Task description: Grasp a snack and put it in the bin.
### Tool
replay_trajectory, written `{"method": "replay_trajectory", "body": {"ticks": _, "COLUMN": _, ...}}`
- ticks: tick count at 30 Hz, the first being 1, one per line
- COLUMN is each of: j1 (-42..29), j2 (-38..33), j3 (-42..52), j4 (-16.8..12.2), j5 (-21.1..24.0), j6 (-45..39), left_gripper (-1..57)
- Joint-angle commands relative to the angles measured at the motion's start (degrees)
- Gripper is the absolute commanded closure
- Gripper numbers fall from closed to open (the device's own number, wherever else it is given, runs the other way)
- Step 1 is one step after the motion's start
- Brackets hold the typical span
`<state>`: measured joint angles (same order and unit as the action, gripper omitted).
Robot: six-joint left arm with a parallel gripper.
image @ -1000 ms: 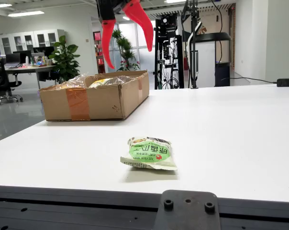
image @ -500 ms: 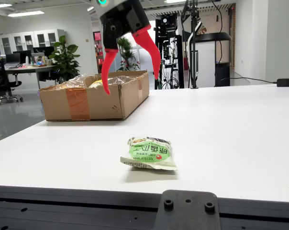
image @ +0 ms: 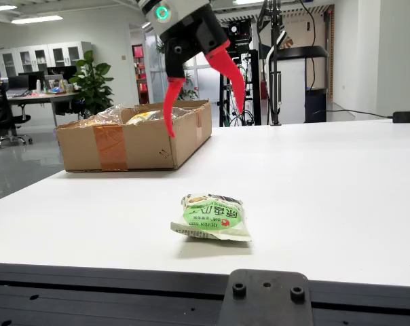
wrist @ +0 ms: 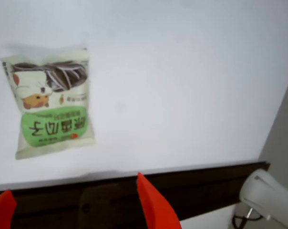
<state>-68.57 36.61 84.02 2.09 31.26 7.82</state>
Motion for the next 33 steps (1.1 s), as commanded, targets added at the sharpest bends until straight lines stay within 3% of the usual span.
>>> {"method": "replay_trajectory", "body": {"ticks": 1, "j1": -0.03, "j2": 2.46, "j3": -3.07, "j4": 0.09, "j5": 0.07, "j6": 0.51, "left_gripper": 6.7}}
{"method": "replay_trajectory", "body": {"ticks": 14, "j1": 1.02, "j2": 14.23, "j3": -13.41, "j4": 0.25, "j5": 3.18, "j6": 3.19, "left_gripper": 4.6}}
{"method": "replay_trajectory", "body": {"ticks": 33, "j1": 7.67, "j2": 16.10, "j3": -9.46, "j4": 0.57, "j5": 0.60, "j6": 5.52, "left_gripper": 3.9}}
